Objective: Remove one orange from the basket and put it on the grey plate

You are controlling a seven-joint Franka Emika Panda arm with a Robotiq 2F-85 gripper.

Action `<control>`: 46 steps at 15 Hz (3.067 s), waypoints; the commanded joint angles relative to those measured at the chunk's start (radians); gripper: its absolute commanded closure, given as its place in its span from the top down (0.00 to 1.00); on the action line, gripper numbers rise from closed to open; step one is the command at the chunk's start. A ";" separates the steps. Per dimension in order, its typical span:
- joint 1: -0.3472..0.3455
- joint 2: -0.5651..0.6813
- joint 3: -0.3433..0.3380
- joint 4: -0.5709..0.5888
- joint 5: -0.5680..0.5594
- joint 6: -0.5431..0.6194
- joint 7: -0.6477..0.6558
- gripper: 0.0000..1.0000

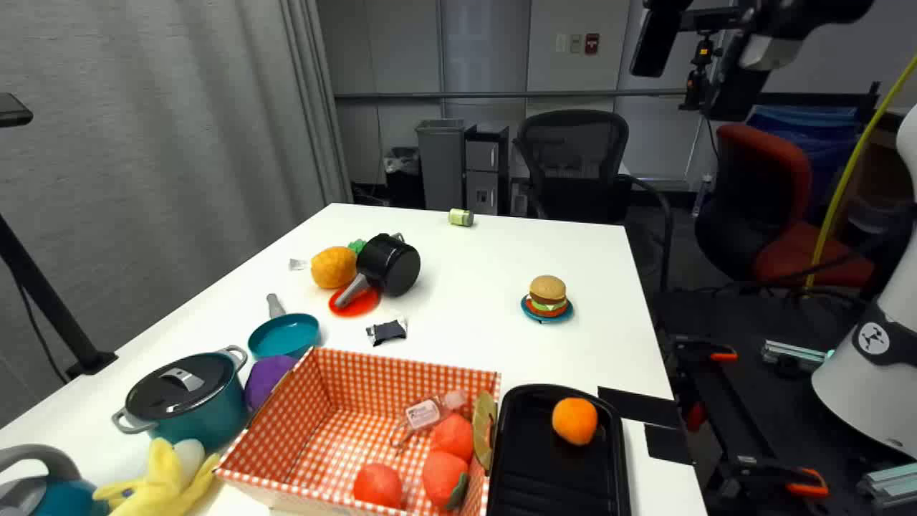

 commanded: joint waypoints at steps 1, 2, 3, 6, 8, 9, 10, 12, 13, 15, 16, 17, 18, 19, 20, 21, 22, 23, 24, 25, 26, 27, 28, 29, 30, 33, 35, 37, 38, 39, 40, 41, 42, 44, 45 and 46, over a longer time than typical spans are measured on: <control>0.026 0.006 -0.019 0.002 -0.012 -0.002 0.011 1.00; 0.026 0.006 -0.019 0.002 -0.012 -0.002 0.011 1.00; 0.026 0.006 -0.019 0.002 -0.012 -0.002 0.011 1.00; 0.026 0.006 -0.019 0.002 -0.012 -0.002 0.011 1.00; 0.026 0.006 -0.019 0.002 -0.012 -0.002 0.011 1.00; 0.026 0.006 -0.019 0.002 -0.012 -0.002 0.011 1.00; 0.026 0.006 -0.019 0.002 -0.012 -0.002 0.011 1.00; 0.026 0.006 -0.019 0.002 -0.012 -0.002 0.011 1.00; 0.026 0.006 -0.019 0.002 -0.012 -0.002 0.011 1.00; 0.026 0.006 -0.019 0.002 -0.012 -0.002 0.011 1.00; 0.026 0.006 -0.019 0.002 -0.012 -0.002 0.011 1.00; 0.026 0.006 -0.019 0.002 -0.012 -0.002 0.011 1.00; 0.026 0.006 -0.019 0.002 -0.012 -0.002 0.011 1.00; 0.026 0.006 -0.019 0.002 -0.012 -0.002 0.011 1.00; 0.026 0.006 -0.019 0.002 -0.012 -0.002 0.011 1.00; 0.026 0.006 -0.019 0.002 -0.012 -0.002 0.011 1.00; 0.026 0.006 -0.019 0.002 -0.012 -0.002 0.011 1.00; 0.029 0.009 -0.017 0.012 -0.011 -0.009 0.010 1.00; 0.029 0.014 -0.020 0.012 -0.010 -0.005 0.007 1.00; 0.029 0.019 -0.024 0.010 -0.011 0.001 0.000 1.00; 0.026 0.028 -0.025 0.013 -0.019 0.003 -0.004 1.00; 0.025 0.037 -0.025 0.018 -0.024 0.001 -0.005 1.00; 0.024 0.047 -0.027 0.021 -0.029 0.003 -0.009 1.00; 0.022 0.061 -0.028 0.024 -0.037 0.010 -0.012 1.00; 0.021 0.078 -0.028 0.029 -0.044 0.019 -0.014 1.00; 0.023 0.142 -0.031 0.048 -0.058 0.048 -0.027 1.00; 0.025 0.193 -0.030 0.074 -0.063 0.071 -0.033 1.00; 0.026 0.247 -0.033 0.102 -0.066 0.096 -0.044 1.00; 0.025 0.273 -0.039 0.109 -0.065 0.117 -0.056 1.00; 0.025 0.298 -0.043 0.121 -0.064 0.130 -0.066 1.00; 0.024 0.329 -0.049 0.135 -0.062 0.145 -0.078 1.00; 0.024 0.355 -0.055 0.146 -0.060 0.161 -0.090 1.00; 0.023 0.383 -0.062 0.157 -0.057 0.177 -0.103 1.00; 0.023 0.438 -0.079 0.182 -0.045 0.205 -0.134 1.00; 0.024 0.466 -0.085 0.196 -0.040 0.214 -0.150 1.00; 0.025 0.497 -0.090 0.210 -0.037 0.222 -0.165 1.00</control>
